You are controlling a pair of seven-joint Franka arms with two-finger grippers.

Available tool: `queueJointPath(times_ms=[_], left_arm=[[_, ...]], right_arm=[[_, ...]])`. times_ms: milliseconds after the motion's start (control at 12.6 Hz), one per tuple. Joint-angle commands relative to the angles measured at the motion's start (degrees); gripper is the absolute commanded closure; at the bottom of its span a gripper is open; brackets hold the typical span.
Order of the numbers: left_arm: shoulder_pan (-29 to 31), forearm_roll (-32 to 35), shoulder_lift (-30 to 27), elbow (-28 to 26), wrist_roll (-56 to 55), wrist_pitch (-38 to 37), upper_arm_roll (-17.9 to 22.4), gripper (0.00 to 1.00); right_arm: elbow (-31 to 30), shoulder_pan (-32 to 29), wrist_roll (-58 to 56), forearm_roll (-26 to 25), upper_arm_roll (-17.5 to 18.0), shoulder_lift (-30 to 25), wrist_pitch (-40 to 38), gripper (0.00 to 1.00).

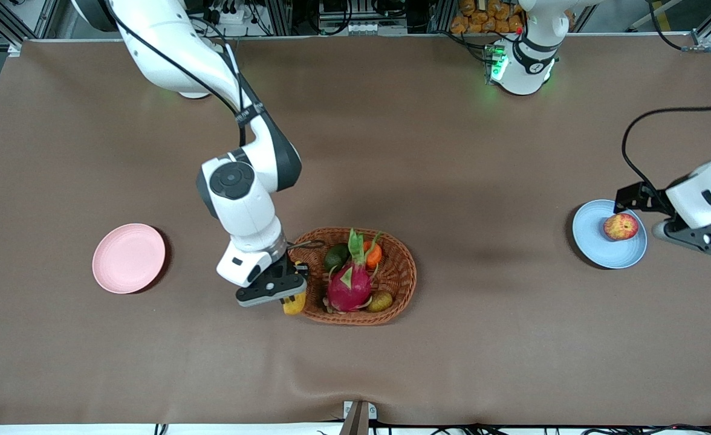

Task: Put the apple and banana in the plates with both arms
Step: 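Release the apple and raise the left gripper while the right gripper lifts the banana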

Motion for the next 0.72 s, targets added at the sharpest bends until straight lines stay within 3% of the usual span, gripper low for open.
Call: queueJointPath(times_ms=[0, 318, 637], left_arm=[[-2.9, 0.08, -3.25, -0.19, -1.69, -3.27, 2.78, 0.0], [-9.05, -0.53, -7.38, -1.06, -1.6, -9.16, 10.07, 0.0], [-8.71, -0.8, -13.35, -3.51, -3.79, -11.19, 10.09, 0.0]], right_arm=[[-0.45, -1.14, 0.93, 2.16, 0.95, -3.11, -2.1, 1.0], [-0.45, -3.68, -0.73, 2.26, 0.95, -5.91, -5.51, 1.0], [-1.15, -10.7, -3.27, 1.99, 0.6, -10.84, -17.36, 1.0]])
